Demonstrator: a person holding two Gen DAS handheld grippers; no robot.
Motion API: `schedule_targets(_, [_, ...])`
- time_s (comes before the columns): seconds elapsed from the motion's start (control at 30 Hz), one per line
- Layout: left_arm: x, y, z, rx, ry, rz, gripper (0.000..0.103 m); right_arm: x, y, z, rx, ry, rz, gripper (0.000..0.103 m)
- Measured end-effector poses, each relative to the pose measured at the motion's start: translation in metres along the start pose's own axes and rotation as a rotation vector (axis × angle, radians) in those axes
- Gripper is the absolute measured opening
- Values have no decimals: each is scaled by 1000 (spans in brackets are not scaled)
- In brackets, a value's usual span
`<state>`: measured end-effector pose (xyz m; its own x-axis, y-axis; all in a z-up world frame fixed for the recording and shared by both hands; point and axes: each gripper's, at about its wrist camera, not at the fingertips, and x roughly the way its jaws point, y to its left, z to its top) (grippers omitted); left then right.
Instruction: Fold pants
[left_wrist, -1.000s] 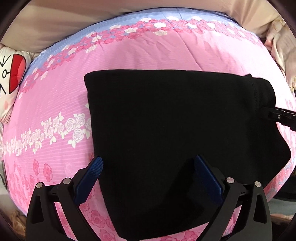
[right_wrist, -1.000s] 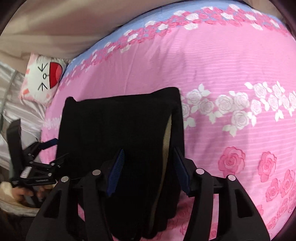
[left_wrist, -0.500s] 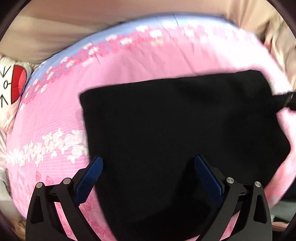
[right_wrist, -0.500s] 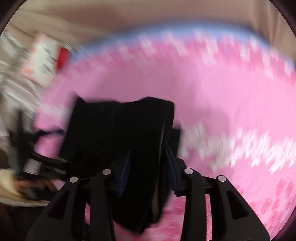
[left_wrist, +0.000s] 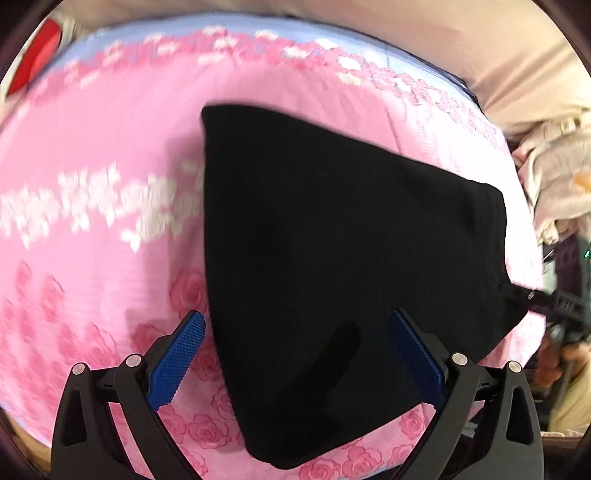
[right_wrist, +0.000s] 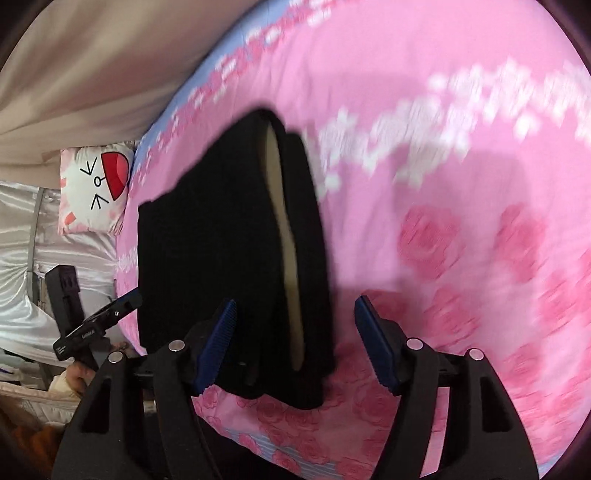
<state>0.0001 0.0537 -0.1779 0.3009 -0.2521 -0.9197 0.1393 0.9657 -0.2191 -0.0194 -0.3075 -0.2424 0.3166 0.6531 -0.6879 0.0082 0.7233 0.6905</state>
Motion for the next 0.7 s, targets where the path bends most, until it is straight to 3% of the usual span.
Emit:
schedule_targets(0.13, [19,19,-7,-66,72,-77,98,4,11,-7,13,-17,-11,65])
schedule_targets(0.2, [18,19,-10,-51,49,-90,97,5,12,-7,27,-3,-9,65])
schedule_targets(0.4, [25,-1,-4,43,73,-48,94,9,19,-9,39,-1,-43,64])
schedule_targets(0.47, [27,-13,-2,106,83,-25,84,9,22,-9,41,-1,-69,56])
schedule_targets(0.53, [28,-16,0,102,97,-25,79,8,21,-10,57,3,-40,41])
schedule_targets(0.57, [27,-14,1,95,99,-34,77,6,22,-11,58,0,-39,38])
schedule_targets(0.63, [26,-9,2,78,101,-61,74,6,24,-12,54,-5,-49,38])
schedule_targets(0.7, [24,0,3,34,95,-95,75,8,19,-13,93,-16,-37,47])
